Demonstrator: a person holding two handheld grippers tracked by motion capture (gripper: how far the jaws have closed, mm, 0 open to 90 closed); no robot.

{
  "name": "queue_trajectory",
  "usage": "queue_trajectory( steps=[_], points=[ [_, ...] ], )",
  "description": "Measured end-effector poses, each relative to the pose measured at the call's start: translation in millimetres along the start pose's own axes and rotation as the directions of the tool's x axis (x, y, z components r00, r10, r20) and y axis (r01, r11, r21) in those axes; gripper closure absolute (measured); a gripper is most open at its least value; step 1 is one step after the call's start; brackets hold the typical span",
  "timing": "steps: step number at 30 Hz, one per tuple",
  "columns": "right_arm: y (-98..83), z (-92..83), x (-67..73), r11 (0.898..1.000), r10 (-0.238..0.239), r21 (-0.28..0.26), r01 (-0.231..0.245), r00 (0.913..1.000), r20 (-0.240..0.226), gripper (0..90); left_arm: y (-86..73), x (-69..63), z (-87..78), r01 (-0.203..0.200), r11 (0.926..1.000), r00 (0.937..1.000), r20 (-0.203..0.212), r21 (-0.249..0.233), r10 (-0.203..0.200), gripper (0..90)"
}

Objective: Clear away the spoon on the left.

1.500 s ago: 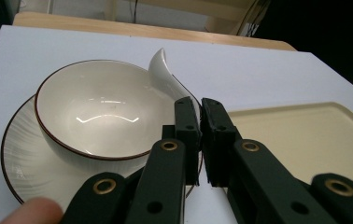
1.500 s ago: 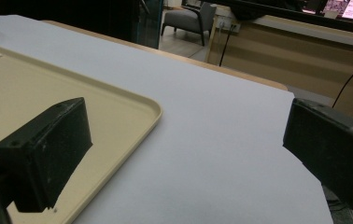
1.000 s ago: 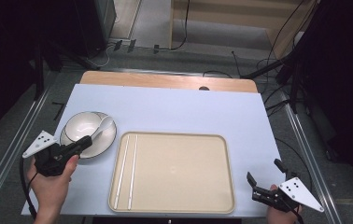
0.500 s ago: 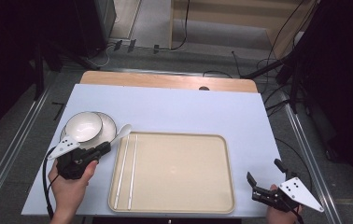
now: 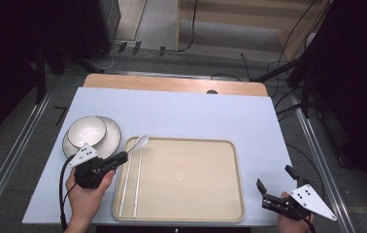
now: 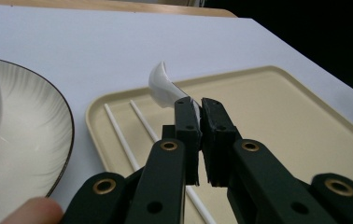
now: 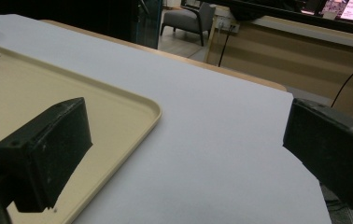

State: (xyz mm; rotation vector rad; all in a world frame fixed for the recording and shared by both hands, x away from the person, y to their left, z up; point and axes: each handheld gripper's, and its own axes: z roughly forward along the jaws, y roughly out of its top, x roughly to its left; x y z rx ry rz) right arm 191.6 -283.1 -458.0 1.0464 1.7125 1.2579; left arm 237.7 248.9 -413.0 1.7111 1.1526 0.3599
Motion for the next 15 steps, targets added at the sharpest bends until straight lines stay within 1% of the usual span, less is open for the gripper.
queue_trajectory(
  steps=[11, 13, 15],
  points=[
    [0.2, 0.2, 0.1, 1.000, 0.000, 0.002, 0.000, 1.0000, 0.000, 1.4, -3.6, -6.8, 11.4, -0.001, 0.9998, 0.9999, 0.014, 0.019, 0.001, 86.5],
    [0.2, 0.1, 0.4, 1.000, 0.001, 0.003, -0.001, 1.0000, 0.001, 1.4, -4.1, -8.3, 15.7, 0.000, 0.9996, 0.9998, 0.022, 0.027, -0.001, 86.4],
    [0.2, 0.1, 0.4, 1.000, 0.000, 0.002, 0.000, 1.0000, 0.001, 1.4, -4.6, -10.2, 19.9, -0.005, 0.9995, 0.9998, 0.019, 0.033, 0.005, 86.5]
  ],
)
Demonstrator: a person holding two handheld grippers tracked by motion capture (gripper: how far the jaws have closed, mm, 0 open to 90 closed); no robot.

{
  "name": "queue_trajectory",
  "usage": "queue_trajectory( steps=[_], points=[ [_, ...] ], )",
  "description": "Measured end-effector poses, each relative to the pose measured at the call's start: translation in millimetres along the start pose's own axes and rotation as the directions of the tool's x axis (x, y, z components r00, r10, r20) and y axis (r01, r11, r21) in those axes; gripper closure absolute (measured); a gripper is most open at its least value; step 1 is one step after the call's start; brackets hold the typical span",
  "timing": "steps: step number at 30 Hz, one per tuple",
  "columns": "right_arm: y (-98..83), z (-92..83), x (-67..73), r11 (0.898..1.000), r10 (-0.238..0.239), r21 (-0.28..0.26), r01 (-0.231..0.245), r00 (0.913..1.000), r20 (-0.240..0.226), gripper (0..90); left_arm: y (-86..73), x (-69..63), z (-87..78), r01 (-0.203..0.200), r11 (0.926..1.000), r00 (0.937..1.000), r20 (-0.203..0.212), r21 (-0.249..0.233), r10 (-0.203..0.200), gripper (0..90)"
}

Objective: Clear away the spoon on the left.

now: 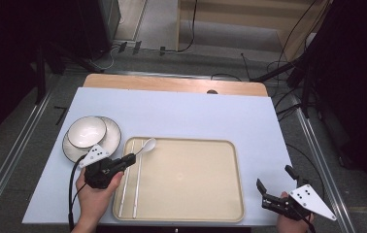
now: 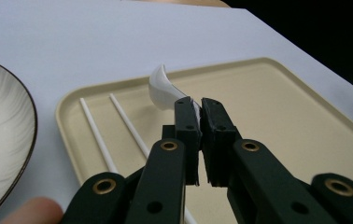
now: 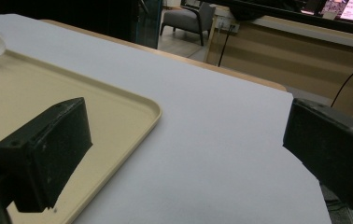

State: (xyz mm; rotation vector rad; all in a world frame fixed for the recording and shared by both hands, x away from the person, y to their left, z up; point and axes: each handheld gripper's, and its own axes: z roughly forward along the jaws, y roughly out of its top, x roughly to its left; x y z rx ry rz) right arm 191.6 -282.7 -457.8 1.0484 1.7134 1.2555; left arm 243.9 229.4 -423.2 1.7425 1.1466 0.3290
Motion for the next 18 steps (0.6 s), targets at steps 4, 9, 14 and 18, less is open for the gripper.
queue_trajectory(
  steps=[4, 9, 14, 18],
  points=[
    [0.1, -0.1, -0.2, 1.000, -0.002, -0.002, 0.002, 1.0000, 0.001, 1.4, -0.9, -0.8, 4.6, -0.001, 1.0000, 1.0000, -0.008, 0.008, 0.001, 86.5],
    [0.1, 0.2, 0.0, 1.000, 0.000, 0.001, 0.000, 1.0000, 0.000, 1.4, -2.4, -1.1, 8.5, 0.004, 0.9999, 1.0000, -0.006, 0.014, -0.004, 86.4],
    [0.0, 0.3, -0.3, 1.000, -0.002, -0.002, 0.002, 1.0000, 0.001, 1.4, -3.0, -1.7, 11.8, 0.003, 0.9998, 1.0000, -0.008, 0.019, -0.003, 86.4],
    [0.1, 0.1, 0.0, 1.000, 0.001, 0.001, -0.001, 1.0000, 0.000, 1.4, -2.3, -2.8, 13.8, -0.005, 0.9998, 0.9999, -0.012, 0.020, 0.005, 86.4]
  ],
)
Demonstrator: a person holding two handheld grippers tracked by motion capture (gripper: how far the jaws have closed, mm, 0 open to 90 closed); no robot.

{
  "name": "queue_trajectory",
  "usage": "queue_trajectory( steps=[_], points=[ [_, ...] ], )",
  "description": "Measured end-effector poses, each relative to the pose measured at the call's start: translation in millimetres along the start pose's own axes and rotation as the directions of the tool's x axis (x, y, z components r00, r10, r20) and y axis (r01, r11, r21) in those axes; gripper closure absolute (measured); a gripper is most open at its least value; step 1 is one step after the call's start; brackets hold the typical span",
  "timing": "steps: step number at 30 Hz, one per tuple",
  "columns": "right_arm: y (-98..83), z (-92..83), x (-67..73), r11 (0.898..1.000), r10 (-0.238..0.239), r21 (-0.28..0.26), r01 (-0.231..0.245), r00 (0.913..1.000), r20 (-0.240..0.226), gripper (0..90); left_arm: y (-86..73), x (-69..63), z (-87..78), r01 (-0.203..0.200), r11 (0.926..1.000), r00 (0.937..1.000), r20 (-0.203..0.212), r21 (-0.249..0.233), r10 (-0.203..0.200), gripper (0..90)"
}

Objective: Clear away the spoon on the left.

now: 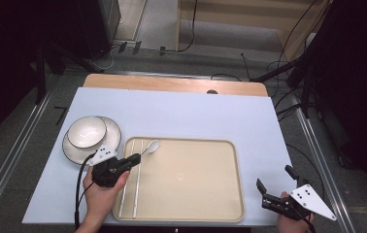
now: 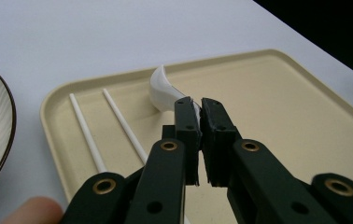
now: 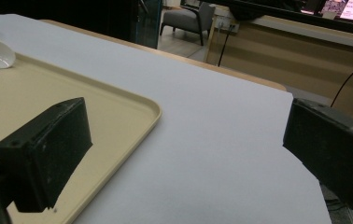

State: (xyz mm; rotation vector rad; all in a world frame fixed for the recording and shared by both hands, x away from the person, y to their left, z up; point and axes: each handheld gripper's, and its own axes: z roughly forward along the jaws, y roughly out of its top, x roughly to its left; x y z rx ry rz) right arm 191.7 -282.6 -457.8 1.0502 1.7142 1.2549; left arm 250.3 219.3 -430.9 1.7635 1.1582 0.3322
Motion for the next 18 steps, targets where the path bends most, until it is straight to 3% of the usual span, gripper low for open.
queue_trajectory(
  steps=[18],
  points=[
    [-0.1, 0.7, -0.3, 1.000, -0.003, -0.002, 0.003, 1.0000, 0.001, 1.4, -1.4, -0.2, 4.4, 0.000, 0.9996, 0.9999, 0.010, 0.029, -0.001, 86.3]
  ],
)
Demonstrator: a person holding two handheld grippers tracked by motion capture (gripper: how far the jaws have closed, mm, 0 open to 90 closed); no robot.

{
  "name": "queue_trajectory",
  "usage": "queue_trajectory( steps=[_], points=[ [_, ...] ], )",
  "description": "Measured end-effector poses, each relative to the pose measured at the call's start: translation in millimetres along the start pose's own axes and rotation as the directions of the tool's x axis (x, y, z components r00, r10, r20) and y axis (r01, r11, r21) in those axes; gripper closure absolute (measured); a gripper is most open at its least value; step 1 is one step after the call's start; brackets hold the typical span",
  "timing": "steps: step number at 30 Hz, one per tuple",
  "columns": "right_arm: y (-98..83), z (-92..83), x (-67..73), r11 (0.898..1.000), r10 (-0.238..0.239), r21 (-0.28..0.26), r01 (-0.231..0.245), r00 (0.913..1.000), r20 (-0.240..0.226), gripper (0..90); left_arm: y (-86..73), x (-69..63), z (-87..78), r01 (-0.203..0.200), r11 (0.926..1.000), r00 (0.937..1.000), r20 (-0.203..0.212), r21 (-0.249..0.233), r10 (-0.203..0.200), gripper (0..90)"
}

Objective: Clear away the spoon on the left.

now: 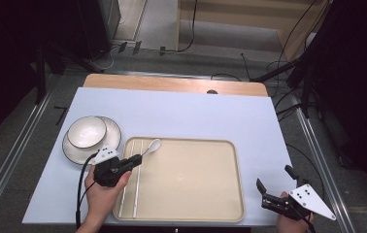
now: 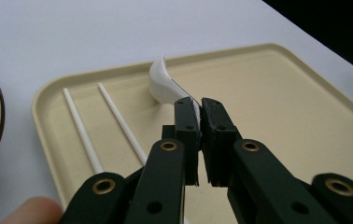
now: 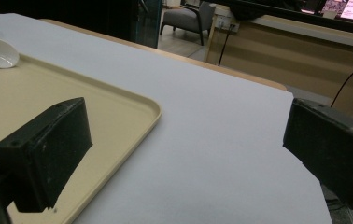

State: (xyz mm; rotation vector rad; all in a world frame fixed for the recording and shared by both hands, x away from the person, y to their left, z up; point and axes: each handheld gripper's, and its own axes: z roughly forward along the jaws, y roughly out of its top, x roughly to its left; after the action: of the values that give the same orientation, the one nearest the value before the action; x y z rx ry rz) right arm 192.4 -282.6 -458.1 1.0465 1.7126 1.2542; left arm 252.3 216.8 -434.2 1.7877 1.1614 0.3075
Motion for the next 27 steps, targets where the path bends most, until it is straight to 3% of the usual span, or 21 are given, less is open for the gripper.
queue_trajectory(
  steps=[10, 15, 17, 19, 23, 27],
  points=[
    [-0.2, -0.7, -0.6, 1.000, 0.003, 0.001, -0.003, 1.0000, 0.002, 1.4, -2.1, -10.3, 9.9, -0.011, 0.9974, 0.9999, 0.001, 0.071, 0.011, 85.0],
    [-0.1, -0.7, -0.6, 1.000, 0.002, 0.001, -0.002, 1.0000, 0.003, 1.4, -4.9, -15.1, 20.7, -0.039, 0.9875, 0.9987, 0.039, 0.153, 0.033, 72.5],
    [0.0, -0.8, -0.6, 1.000, 0.001, 0.002, -0.001, 1.0000, 0.004, 1.4, -4.3, -16.9, 21.3, -0.045, 0.9869, 0.9982, 0.046, 0.155, 0.038, 68.6],
    [0.0, -1.1, -0.8, 1.000, -0.002, -0.002, 0.002, 1.0000, 0.005, 1.4, -2.2, -18.1, 20.4, -0.064, 0.9851, 0.9979, 0.026, 0.160, 0.060, 73.5],
    [0.2, -1.8, -1.2, 1.000, 0.002, -0.006, -0.002, 1.0000, 0.008, 1.4, 1.2, -16.9, 23.4, -0.066, 0.9809, 0.9976, 0.033, 0.183, 0.061, 90.0],
    [0.5, -2.2, 0.2, 1.000, 0.002, -0.003, -0.002, 1.0000, 0.004, 1.4, 1.1, -27.7, 33.8, -0.094, 0.9702, 0.9938, 0.078, 0.223, 0.078, 90.0]
  ],
)
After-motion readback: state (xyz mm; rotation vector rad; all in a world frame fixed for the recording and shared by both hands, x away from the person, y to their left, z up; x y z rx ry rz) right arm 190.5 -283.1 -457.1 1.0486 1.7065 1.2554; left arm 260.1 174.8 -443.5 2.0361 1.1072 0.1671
